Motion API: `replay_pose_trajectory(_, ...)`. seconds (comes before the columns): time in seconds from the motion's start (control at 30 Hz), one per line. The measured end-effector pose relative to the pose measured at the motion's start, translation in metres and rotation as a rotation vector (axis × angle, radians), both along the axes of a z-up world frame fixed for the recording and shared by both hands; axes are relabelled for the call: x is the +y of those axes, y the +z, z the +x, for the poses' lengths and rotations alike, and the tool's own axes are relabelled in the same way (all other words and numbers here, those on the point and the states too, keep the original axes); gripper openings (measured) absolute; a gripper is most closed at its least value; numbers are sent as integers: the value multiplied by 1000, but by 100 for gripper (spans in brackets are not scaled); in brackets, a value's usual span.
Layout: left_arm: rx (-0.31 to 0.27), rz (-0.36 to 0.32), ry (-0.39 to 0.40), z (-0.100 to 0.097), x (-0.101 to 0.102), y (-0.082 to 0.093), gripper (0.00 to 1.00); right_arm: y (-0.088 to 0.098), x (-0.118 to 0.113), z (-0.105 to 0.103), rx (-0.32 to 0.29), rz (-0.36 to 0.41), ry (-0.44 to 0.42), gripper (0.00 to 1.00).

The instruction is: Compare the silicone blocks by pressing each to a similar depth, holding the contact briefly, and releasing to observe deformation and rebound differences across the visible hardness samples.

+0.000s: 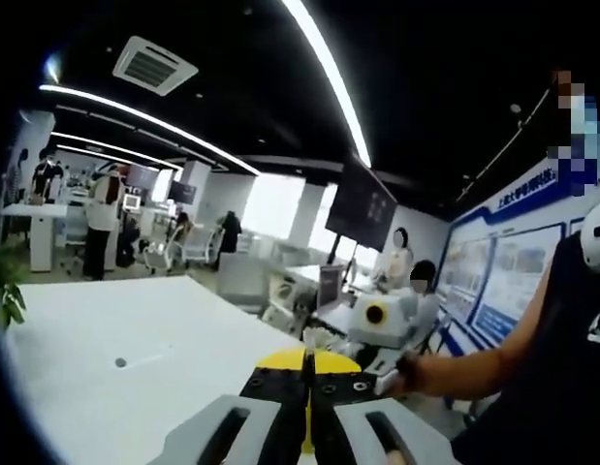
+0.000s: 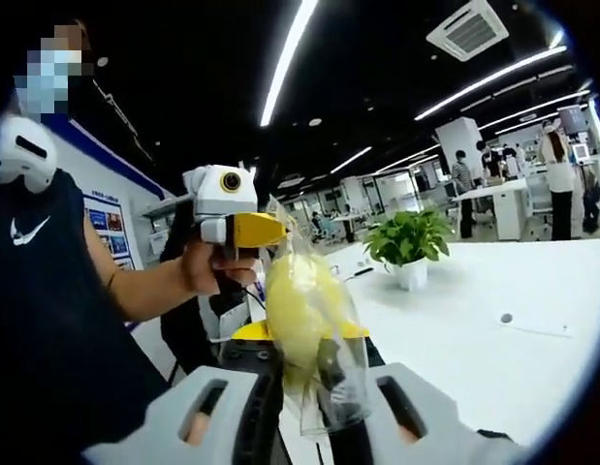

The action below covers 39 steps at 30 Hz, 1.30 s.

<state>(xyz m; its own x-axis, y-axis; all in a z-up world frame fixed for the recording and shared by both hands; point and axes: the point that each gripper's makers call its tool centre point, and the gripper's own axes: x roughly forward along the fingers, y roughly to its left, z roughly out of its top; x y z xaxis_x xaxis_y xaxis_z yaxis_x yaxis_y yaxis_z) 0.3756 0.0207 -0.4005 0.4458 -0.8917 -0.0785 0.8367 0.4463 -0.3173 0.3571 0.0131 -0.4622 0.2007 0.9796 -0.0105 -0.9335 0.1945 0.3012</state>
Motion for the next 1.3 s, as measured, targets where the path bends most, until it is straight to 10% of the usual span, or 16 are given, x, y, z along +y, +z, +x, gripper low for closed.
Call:
replay_pose_trajectory(0.37,8,-13,-17,-2,-9,0,0,-1,-8,3,22,40,-27,18)
replay_pose_trajectory(0.67,11,41,-31,-5,-19,-12,0,15,-13,21,-88,53,-154,97)
replay_pose_trajectory(1.3,22,25,-50,-6,-22,-9,0,10,-29,27,-120,46,-228,97)
